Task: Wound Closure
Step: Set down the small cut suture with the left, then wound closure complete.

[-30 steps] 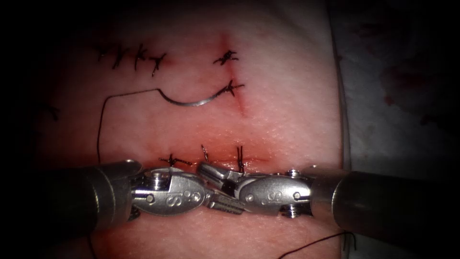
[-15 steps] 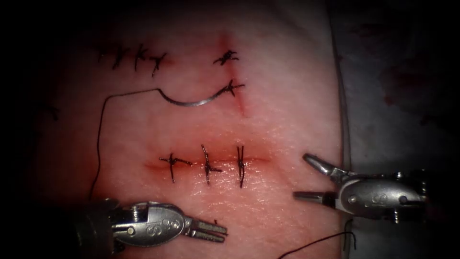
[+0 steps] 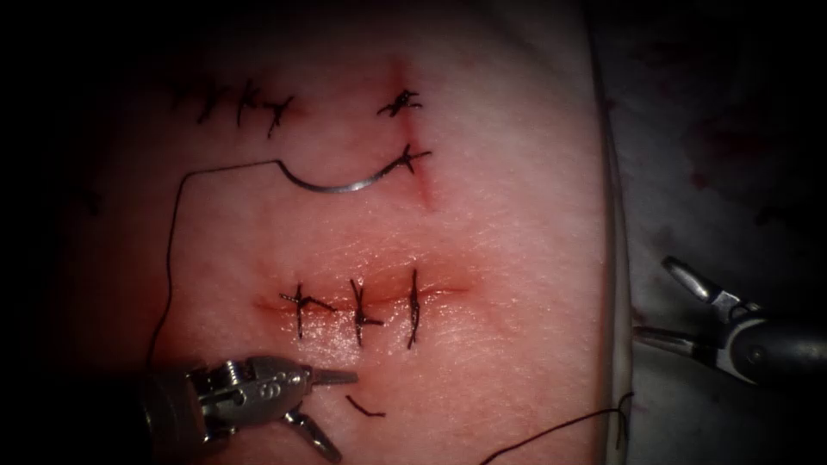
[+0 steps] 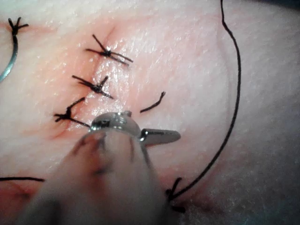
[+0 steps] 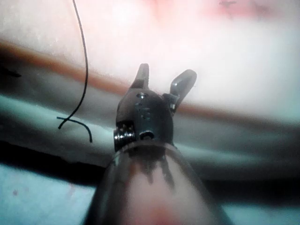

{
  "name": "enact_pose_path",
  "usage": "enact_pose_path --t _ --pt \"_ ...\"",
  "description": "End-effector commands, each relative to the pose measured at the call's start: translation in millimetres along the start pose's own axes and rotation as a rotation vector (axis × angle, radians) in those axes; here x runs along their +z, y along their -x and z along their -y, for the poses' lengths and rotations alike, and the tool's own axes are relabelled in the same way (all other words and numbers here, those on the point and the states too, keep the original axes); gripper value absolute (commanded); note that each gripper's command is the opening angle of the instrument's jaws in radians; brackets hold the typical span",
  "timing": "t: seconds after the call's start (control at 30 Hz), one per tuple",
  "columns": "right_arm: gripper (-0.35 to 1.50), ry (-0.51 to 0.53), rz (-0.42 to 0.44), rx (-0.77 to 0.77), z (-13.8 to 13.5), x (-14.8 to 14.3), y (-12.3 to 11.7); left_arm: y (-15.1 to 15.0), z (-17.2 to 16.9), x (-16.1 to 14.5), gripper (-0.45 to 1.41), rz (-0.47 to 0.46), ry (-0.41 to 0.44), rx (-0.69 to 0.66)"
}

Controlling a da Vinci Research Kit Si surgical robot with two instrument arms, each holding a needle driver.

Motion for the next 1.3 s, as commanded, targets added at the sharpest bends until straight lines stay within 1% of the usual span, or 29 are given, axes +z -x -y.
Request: enact_pose_path --t 0.03,0.13,0.17,0.2,0.23,0.27,0.33,0.4,0.43,0.57,0.6,0.7,0.8,0.87,0.97,1.1,1.3 --pt "1.25 0.000 -0.003 -0.002 0.4 1.1 0.3 -0.2 0.2 0.1 0.69 0.014 -0.009 0.005" --pt "1.25 0.002 -0.003 -0.002 0.4 1.2 0.5 -1.2 0.0 -2.3 0.69 0.022 -0.053 -0.013" --pt "1.25 0.002 -0.001 0.004 0.3 1.3 0.5 -2.3 0.2 -4.1 0.69 -0.015 -0.093 0.030" --pt "1.25 0.002 -0.001 0.034 0.3 1.4 0.5 -2.9 0.3 -4.8 0.69 -0.036 -0.111 0.063" --pt "1.30 0.001 0.000 0.082 0.2 1.4 0.4 -3.5 0.3 -5.4 0.69 -0.063 -0.128 0.088" --pt "1.37 0.001 0.001 0.124 0.2 1.4 0.3 -4.4 0.2 -6.3 0.66 -0.109 -0.149 0.127" --pt "1.40 -0.002 0.002 0.192 0.0 1.6 0.0 -5.7 -0.1 -7.4 0.61 -0.176 -0.181 0.166" --pt "1.42 -0.023 -0.015 0.226 -0.3 1.8 -0.4 -7.5 -0.4 -8.7 0.59 -0.252 -0.231 0.197" --pt "1.43 -0.061 -0.048 0.252 -0.9 2.2 -0.9 -9.2 -0.7 -10.3 0.59 -0.345 -0.265 0.230" --pt "1.43 -0.095 -0.068 0.307 -1.9 2.5 -1.9 -11.2 -1.0 -13.8 0.57 -0.481 -0.345 0.286" --pt "1.43 -0.114 -0.080 0.314 -2.5 2.4 -2.5 -11.3 -1.1 -15.9 0.57 -0.521 -0.367 0.297" --pt "1.42 -0.160 -0.115 0.330 -3.0 2.4 -3.1 -10.8 -1.1 -18.4 0.54 -0.542 -0.367 0.317" --pt "1.40 -0.213 -0.132 0.339 -3.1 2.6 -3.7 -9.4 -0.9 -20.8 0.52 -0.565 -0.350 0.317" --pt "1.40 -0.277 -0.132 0.348 -2.5 3.3 -4.4 -7.9 -0.4 -22.4 0.52 -0.590 -0.353 0.306" --pt "1.40 -0.320 -0.144 0.355 -2.0 4.2 -4.7 -7.4 0.2 -22.5 0.52 -0.606 -0.347 0.313" --pt "1.40 -0.345 -0.151 0.358 -1.6 5.1 -5.1 -7.5 1.3 -22.2 0.52 -0.607 -0.355 0.301" --pt "1.40 -0.350 -0.143 0.360 -2.8 6.6 -6.3 -7.7 2.4 -21.7 0.52 -0.613 -0.353 0.288"
